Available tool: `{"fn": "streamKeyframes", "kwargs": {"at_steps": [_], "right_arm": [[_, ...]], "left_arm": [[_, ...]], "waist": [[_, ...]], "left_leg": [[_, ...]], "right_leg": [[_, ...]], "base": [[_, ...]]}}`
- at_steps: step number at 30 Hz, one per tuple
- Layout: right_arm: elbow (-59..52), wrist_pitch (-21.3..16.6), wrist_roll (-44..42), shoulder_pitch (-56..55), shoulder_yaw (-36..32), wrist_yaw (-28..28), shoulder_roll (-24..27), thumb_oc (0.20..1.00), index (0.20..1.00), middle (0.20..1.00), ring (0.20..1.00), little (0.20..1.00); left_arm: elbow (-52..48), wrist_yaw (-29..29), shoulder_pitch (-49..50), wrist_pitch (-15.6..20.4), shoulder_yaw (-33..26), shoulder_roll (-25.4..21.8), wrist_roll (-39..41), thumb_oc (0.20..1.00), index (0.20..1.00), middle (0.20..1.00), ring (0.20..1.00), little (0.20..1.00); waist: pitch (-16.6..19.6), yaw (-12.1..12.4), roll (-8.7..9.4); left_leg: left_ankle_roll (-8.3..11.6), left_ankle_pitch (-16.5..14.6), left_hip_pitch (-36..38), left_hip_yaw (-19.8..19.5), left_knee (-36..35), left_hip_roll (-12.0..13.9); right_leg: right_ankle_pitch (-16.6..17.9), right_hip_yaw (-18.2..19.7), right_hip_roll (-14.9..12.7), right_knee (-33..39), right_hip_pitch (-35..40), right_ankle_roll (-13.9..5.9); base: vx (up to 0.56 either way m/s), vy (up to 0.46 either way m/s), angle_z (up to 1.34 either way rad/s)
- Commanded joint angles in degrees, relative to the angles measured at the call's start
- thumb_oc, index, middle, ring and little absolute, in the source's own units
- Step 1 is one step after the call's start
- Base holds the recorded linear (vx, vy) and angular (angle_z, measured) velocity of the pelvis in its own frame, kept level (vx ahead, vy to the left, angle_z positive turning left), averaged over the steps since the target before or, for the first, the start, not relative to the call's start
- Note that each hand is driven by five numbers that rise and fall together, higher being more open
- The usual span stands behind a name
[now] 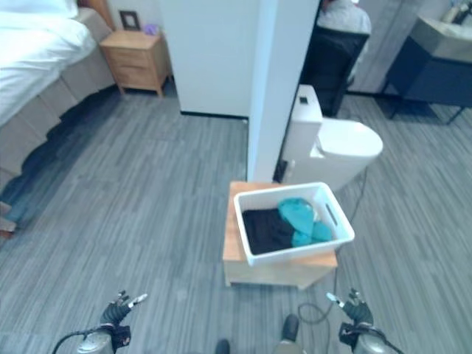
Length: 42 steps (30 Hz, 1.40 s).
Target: Grab the laundry basket,head to the washer,open it,put in the laundry and shut it.
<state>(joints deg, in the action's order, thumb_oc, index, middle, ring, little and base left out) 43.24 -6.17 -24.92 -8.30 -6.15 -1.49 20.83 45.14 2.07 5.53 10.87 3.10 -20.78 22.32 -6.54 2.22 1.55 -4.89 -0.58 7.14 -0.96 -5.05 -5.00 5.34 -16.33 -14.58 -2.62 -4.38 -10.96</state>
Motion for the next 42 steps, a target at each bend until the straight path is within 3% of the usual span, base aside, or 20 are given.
{"fn": "streamKeyframes", "kwargs": {"at_steps": [1,7,12,15,16,19,22,26,29,33,38,42], "right_arm": [[-1.13,-1.24,1.81,1.18,-2.34,-1.81,6.32,1.0,1.0,1.0,1.0,1.0],[-11.34,1.92,6.83,-1.51,-10.49,-2.99,14.63,1.0,1.0,1.0,1.0,1.0],[-21.49,4.57,14.73,-2.13,-18.36,-5.66,22.37,1.0,1.0,1.0,1.0,1.0],[-19.6,4.83,14.35,2.12,-17.38,-6.62,25.63,1.0,1.0,1.0,1.0,1.0],[-17.98,5.73,13.25,7.36,-14.69,-6.07,28.65,1.0,1.0,1.0,1.0,1.0],[-15.86,6.64,12.98,12.52,-11.02,-5.45,31.22,1.0,1.0,1.0,1.0,1.0],[-9.7,7.37,12.34,25.43,-1.07,-5.17,33.21,1.0,1.0,1.0,1.0,1.0],[-6.74,8.66,12.48,38.78,7.96,-6.39,32.28,1.0,1.0,1.0,1.0,1.0],[-2.87,8.09,10.84,47.76,14.49,-8.04,29.01,1.0,1.0,1.0,1.0,1.0],[-2.73,6.95,9.47,55.33,21.7,-8.86,25.13,1.0,1.0,1.0,1.0,1.0],[-5.53,5.57,7.89,56.14,23.38,-8.91,24.24,1.0,1.0,1.0,1.0,1.0],[-8.31,4.6,7.45,53.75,22.14,-9.49,24.77,1.0,1.0,1.0,1.0,1.0]], "left_arm": [[-1.85,0.78,0.86,1.6,-2.61,-1.59,-0.92,1.0,1.0,1.0,1.0,1.0],[-18.78,-0.51,5.54,-2.49,-4.74,-1.76,-2.76,1.0,1.0,1.0,1.0,1.0],[-34.08,-1.74,5.95,-5.62,-8.5,-7.89,-10.19,1.0,1.0,1.0,1.0,1.0],[-35.25,-2.48,2.39,-7.22,-6.32,-10.15,-9.92,1.0,1.0,1.0,1.0,1.0],[-34.45,-2.84,-4.06,-8.69,-2.74,-12.52,-7.46,1.0,1.0,1.0,1.0,1.0],[-33.69,-3.24,-8.91,-9.6,1.38,-13.58,-5.36,1.0,1.0,1.0,1.0,1.0],[-27.76,-2.0,-17.87,-9.99,8.46,-12.17,-0.42,1.0,1.0,1.0,1.0,1.0],[-15.83,1.85,-29.83,-10.69,13.18,-10.39,1.99,1.0,1.0,1.0,1.0,1.0],[0.83,3.5,-40.03,-10.25,16.96,-5.57,9.14,1.0,1.0,1.0,1.0,1.0],[22.08,4.76,-51.84,-10.94,19.15,-4.19,13.98,1.0,1.0,1.0,1.0,1.0],[31.25,4.23,-59.26,-11.79,19.81,-6.18,12.55,1.0,1.0,1.0,1.0,1.0],[32.71,3.99,-63.27,-11.71,19.99,-7.58,12.21,1.0,1.0,1.0,1.0,1.0]], "waist": [[1.36,0.78,2.23],[3.14,0.2,1.39],[2.98,-0.17,-0.05],[2.45,-0.07,-0.57],[0.78,-0.48,-0.98],[-0.59,-0.62,-1.19],[-4.05,-1.21,-1.64],[-8.36,-2.33,-1.36],[-11.01,-3.21,-1.2],[-13.36,-4.48,0.11],[-15.06,-5.19,1.15],[-15.75,-5.51,1.19]], "left_leg": [[3.92,-1.65,-6.14,0.38,2.73,3.88],[5.25,-1.39,-5.72,-0.92,0.1,5.65],[5.79,-1.86,-6.23,-1.37,0.05,6.92],[6.04,-1.56,-6.74,-1.55,0.05,7.25],[6.3,-0.81,-8.22,-1.71,0.05,7.61],[6.42,0.03,-9.88,-1.89,0.05,7.93],[6.54,1.43,-12.88,-1.81,0.24,8.29],[6.75,3.04,-16.68,-1.2,0.77,8.59],[7.04,3.78,-18.6,-0.75,1.29,8.86],[7.34,4.51,-21.58,-0.04,2.26,9.48],[7.56,4.66,-23.8,0.36,3.58,9.83],[7.74,4.86,-25.01,0.27,3.99,9.79]], "right_leg": [[0.76,-0.73,-0.22,1.58,4.48,-0.02],[-0.78,-2.42,1.85,6.05,6.71,0.52],[-2.98,-1.28,3.55,6.38,6.55,1.62],[-3.43,-1.15,3.92,6.1,6.11,1.87],[-3.56,-0.68,4.21,5.46,4.37,2.13],[-3.53,-0.37,4.45,5.09,2.77,2.36],[-3.16,0.19,4.77,3.84,-0.86,2.7],[-2.83,1.47,5.12,2.23,-5.31,3.16],[-2.67,1.95,5.39,1.47,-7.4,3.36],[-1.81,3.26,5.61,1.56,-10.46,3.48],[-1.28,3.93,5.75,1.74,-12.28,3.57],[-0.91,3.85,5.62,2.29,-12.94,3.56]], "base": [[0.16,-0.077,0.24],[0.1,-0.089,0.0],[0.04,-0.039,0.03],[-0.04,-0.01,-0.01],[-0.16,-0.018,-0.05],[-0.12,-0.013,-0.02],[-0.18,-0.001,-0.01],[-0.17,-0.003,-0.04],[-0.11,-0.004,-0.09],[-0.08,-0.006,-0.08],[-0.05,-0.022,-0.06],[-0.03,-0.02,-0.05]]}}
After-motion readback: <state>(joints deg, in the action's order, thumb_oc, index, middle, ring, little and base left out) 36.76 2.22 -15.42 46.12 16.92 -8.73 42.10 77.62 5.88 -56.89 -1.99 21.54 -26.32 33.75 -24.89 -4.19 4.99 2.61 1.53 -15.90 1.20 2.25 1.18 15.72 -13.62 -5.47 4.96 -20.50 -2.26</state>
